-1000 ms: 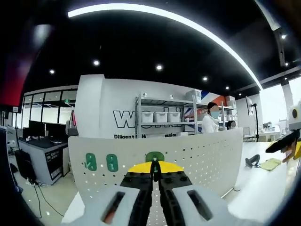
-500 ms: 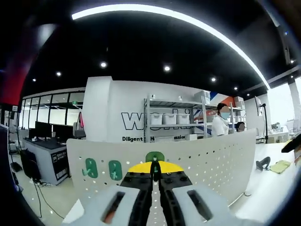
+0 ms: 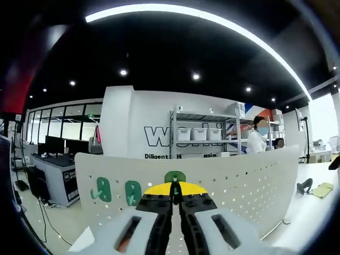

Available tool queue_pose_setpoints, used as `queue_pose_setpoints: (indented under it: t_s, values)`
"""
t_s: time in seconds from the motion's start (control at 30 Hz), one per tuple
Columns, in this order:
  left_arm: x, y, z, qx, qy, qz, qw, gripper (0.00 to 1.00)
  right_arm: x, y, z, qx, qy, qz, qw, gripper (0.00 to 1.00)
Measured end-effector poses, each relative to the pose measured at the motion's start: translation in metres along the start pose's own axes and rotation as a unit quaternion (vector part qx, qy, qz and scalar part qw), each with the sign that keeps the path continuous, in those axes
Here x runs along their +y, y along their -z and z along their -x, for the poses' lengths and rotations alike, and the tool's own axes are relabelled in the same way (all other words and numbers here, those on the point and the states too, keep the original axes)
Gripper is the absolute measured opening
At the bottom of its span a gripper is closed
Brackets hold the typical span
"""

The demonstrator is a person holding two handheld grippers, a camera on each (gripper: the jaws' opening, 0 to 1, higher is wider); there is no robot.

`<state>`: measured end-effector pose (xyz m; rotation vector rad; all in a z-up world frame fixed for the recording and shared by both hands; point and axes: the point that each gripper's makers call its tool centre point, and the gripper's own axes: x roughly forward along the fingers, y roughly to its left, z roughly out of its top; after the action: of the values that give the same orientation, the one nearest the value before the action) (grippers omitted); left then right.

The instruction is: Insert the hook assembly into the mounting plate slot until the hook locks in place.

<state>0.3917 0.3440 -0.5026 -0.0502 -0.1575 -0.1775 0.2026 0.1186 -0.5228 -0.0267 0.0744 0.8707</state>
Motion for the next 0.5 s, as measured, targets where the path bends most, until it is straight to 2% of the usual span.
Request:
queue_pose_setpoints:
  t_s: [0.5]
  values:
    - [0.003, 0.009, -0.017, 0.007, -0.006, 0.005, 1.0, 0.03, -0.007, -0.005, 0.004, -0.003, 0.008, 0.007, 0.9999, 0.71]
